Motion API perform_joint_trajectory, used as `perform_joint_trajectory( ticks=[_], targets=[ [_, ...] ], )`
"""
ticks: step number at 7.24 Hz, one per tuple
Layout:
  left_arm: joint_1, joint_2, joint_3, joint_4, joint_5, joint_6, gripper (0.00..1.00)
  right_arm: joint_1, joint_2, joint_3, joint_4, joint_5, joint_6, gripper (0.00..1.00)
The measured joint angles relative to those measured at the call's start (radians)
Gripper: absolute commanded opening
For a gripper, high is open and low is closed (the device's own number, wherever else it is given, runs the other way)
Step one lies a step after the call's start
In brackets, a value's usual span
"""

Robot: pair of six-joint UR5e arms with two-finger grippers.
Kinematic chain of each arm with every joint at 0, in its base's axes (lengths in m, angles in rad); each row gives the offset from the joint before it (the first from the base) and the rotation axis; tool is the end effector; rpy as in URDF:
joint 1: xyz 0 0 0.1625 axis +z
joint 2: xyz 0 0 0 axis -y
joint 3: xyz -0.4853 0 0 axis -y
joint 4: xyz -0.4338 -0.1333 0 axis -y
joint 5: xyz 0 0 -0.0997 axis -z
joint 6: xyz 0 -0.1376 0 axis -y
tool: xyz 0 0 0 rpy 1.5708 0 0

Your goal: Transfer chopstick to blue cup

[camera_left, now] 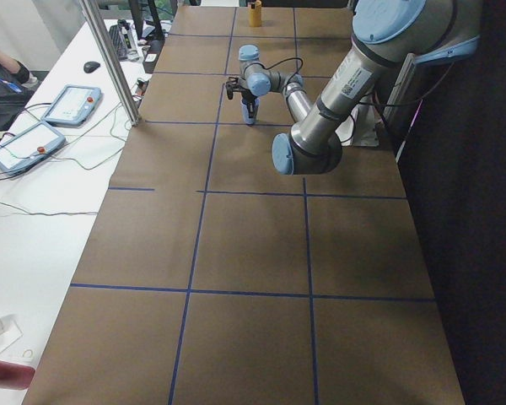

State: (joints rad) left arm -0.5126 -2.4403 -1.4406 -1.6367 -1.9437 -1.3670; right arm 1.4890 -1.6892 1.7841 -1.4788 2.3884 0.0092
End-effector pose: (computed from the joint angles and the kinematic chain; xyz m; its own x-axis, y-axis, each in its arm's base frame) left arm 0.7024 -0.4907 0.2003 0.6375 -0.1425 -0.7572 0.1009 0.9897 -0.1013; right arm -0.0072 -0.4910 0.6772 0.6713 -0.1820 0.7185 0.0741 0.9810 0.1792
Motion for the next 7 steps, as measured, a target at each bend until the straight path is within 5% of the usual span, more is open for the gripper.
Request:
perform_joint_trajectory(
  ticks=[1, 2, 4, 7],
  targets=[
    [0.000, 0.008, -0.001, 0.000, 0.000, 0.002, 0.91, 0.000, 0.000, 0.000, 0.000, 0.000, 0.000, 1.00],
    [-0.001, 0.012, -0.006, 0.001, 0.001, 0.003, 1.00, -0.001, 0.000, 0.000, 0.000, 0.000, 0.000, 1.00],
    [-0.030, 0.031, -0.089, 0.036, -0.021, 0.032, 1.00, 0.000, 0.000, 0.000, 0.000, 0.000, 0.000, 1.00],
    [-0.193, 0.202, -0.391, 0.232, -0.160, 0.291, 1.00, 0.000, 0.001, -0.002, 0.000, 0.000, 0.000, 1.00]
  ],
)
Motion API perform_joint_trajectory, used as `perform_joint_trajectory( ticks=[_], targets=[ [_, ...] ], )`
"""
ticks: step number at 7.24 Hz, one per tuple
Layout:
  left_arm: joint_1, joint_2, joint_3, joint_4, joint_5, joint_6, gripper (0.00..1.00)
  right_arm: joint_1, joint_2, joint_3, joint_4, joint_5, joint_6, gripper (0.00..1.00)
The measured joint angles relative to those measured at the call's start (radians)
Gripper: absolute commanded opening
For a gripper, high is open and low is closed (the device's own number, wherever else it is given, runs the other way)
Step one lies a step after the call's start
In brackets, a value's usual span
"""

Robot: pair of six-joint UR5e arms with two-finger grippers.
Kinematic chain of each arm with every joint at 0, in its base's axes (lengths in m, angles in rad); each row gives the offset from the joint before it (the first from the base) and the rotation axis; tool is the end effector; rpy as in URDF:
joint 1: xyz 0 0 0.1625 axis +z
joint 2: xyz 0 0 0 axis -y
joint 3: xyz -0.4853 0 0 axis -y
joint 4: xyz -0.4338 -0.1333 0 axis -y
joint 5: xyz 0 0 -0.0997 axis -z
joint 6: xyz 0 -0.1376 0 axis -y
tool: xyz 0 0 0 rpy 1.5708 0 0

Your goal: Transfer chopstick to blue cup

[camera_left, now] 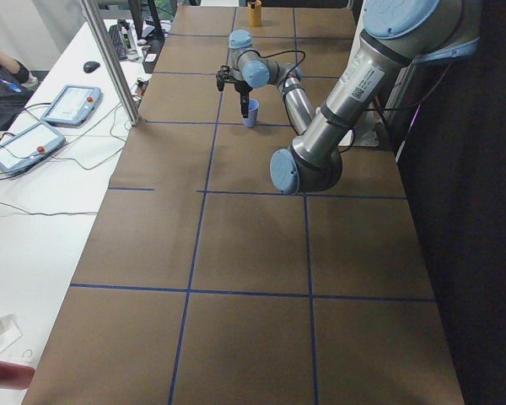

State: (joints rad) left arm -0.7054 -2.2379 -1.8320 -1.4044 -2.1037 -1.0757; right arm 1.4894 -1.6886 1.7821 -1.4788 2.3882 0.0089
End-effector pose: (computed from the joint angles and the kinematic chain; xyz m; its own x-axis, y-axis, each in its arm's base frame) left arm 0.5026 -0.5113 0.2134 0.6232 0.0068 -0.7821 -0.0053 1.0000 0.0045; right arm -0.0070 -0.4913 0.6781 0.6716 -0.1810 0.7185 0.0739 0.9812 0.1780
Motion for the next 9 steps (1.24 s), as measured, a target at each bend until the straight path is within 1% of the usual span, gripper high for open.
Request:
perform_joint_trajectory(
  ticks=[1, 2, 3, 4, 5, 6, 7, 8, 9],
  targets=[
    [-0.071, 0.095, -0.072, 0.024, -0.025, 0.143, 1.00, 0.001, 0.000, -0.001, 0.000, -0.001, -0.001, 1.00],
    [-0.176, 0.197, -0.106, 0.033, -0.075, 0.338, 1.00, 0.005, -0.002, -0.003, 0.000, -0.004, -0.006, 1.00],
    [-0.301, 0.291, -0.107, 0.038, -0.141, 0.555, 1.00, 0.019, -0.006, -0.008, 0.000, -0.007, -0.012, 1.00],
    [-0.419, 0.370, -0.083, 0.041, -0.192, 0.754, 1.00, 0.049, -0.009, -0.022, -0.001, -0.010, -0.014, 1.00],
    [-0.529, 0.430, -0.024, 0.040, -0.219, 0.930, 1.00, 0.088, -0.007, -0.060, 0.000, -0.014, -0.020, 1.00],
    [-0.629, 0.465, 0.057, 0.039, -0.232, 1.083, 1.00, 0.117, -0.001, -0.109, 0.001, -0.034, -0.042, 1.00],
    [-0.690, 0.479, 0.109, 0.040, -0.244, 1.183, 1.00, 0.143, -0.001, -0.143, 0.002, -0.064, -0.071, 1.00],
    [-0.717, 0.485, 0.129, 0.042, -0.256, 1.227, 1.00, 0.178, -0.009, -0.163, 0.002, -0.079, -0.080, 1.00],
    [-0.727, 0.489, 0.135, 0.043, -0.262, 1.243, 1.00, 0.216, -0.020, -0.172, 0.021, -0.082, -0.036, 1.00]
  ],
)
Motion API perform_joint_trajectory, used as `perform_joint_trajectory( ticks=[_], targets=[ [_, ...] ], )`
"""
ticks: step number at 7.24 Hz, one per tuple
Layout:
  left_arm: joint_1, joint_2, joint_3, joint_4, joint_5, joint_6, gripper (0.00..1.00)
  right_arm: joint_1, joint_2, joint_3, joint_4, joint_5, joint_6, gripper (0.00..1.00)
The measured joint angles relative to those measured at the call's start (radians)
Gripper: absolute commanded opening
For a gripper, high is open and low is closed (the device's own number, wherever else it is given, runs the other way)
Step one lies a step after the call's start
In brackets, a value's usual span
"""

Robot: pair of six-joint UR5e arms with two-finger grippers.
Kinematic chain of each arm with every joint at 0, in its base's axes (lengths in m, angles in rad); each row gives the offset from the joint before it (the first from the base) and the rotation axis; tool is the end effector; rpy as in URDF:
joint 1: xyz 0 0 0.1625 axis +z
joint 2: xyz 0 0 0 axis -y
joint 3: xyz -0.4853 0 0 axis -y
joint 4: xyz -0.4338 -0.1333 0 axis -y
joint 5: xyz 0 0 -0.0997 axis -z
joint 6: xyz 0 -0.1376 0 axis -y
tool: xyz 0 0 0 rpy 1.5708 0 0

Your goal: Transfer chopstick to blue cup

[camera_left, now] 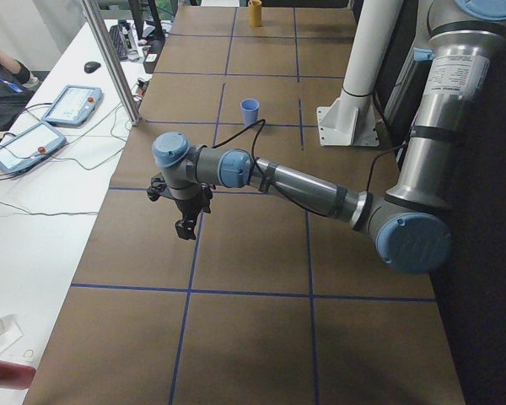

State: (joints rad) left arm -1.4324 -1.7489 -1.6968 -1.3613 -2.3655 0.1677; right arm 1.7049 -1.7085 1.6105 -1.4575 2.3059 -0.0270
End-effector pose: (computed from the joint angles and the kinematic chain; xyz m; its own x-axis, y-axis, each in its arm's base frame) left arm 0.0491 -0.6073 0.5968 0.6520 0.3257 -0.6847 -0.2497 0.9449 0.2117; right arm 0.1030 -0.4567 0.7862 0.7398 0.0622 0.6699 -0.1138 0.9929 0.0334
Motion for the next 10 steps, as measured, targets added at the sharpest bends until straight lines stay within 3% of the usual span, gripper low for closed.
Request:
perform_joint_trajectory(
  ticks=[1, 4, 5, 8, 9, 10],
  targets=[
    [-0.004, 0.006, 0.000, 0.000, -0.003, 0.005, 1.00, 0.025, -0.013, -0.014, 0.087, -0.001, 0.114, 1.00],
    [-0.007, 0.025, -0.019, 0.001, -0.012, 0.007, 1.00, 0.039, -0.010, -0.253, 0.620, -0.082, 0.437, 1.00],
    [-0.007, 0.029, -0.022, 0.001, -0.016, 0.006, 1.00, 0.038, 0.006, -0.295, 0.686, -0.112, 0.458, 1.00],
    [-0.007, 0.033, -0.026, 0.001, -0.019, 0.006, 1.00, 0.012, 0.036, -0.323, 0.721, -0.131, 0.468, 0.96],
    [-0.007, 0.034, -0.028, 0.001, -0.021, 0.006, 1.00, -0.004, 0.048, -0.326, 0.722, -0.133, 0.469, 0.73],
    [-0.007, 0.034, -0.031, 0.002, -0.027, 0.006, 1.00, -0.015, 0.053, -0.330, 0.722, -0.133, 0.468, 0.24]
  ],
)
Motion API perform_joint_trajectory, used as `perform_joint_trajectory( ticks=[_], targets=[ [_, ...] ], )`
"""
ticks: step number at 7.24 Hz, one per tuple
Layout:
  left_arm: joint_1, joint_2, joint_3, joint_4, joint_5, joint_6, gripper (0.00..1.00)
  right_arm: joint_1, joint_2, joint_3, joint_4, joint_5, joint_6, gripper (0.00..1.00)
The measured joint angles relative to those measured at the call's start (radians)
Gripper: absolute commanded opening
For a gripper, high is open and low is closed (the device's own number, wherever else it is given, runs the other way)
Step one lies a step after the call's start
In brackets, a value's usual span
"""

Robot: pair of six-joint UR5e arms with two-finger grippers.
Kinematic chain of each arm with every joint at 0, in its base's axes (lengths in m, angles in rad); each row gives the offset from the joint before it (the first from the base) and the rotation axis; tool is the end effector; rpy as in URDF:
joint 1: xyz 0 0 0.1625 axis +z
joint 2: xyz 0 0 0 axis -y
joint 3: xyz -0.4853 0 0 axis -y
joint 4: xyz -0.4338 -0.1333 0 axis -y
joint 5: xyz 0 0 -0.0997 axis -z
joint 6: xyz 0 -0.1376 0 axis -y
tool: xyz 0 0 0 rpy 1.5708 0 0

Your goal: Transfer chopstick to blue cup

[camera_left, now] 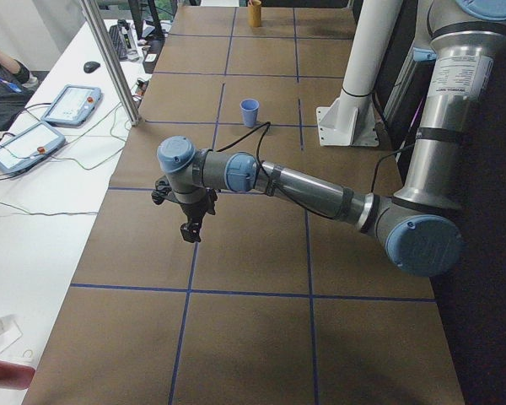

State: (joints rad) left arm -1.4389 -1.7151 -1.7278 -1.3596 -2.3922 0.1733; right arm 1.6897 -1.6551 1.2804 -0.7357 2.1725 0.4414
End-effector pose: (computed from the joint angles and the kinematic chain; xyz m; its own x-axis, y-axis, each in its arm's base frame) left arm 0.0455 -0.5909 0.5984 0.6340 0.3228 -0.7027 -0.2440 0.9458 0.2144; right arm 0.1146 -0.4924 0.8622 0.7217 0.2427 0.6483 -0.4585 0.8692 0.1851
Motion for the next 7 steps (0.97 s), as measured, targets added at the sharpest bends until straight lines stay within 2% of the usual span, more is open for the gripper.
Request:
perform_joint_trajectory(
  ticks=[1, 7],
  targets=[
    [0.000, 0.000, -0.002, 0.000, -0.004, 0.000, 1.00, -0.005, 0.002, -0.005, 0.000, 0.000, -0.001, 0.03],
    [0.000, 0.000, -0.004, 0.001, -0.007, -0.002, 1.00, -0.006, 0.004, 0.000, 0.005, 0.006, -0.011, 0.00]
  ],
)
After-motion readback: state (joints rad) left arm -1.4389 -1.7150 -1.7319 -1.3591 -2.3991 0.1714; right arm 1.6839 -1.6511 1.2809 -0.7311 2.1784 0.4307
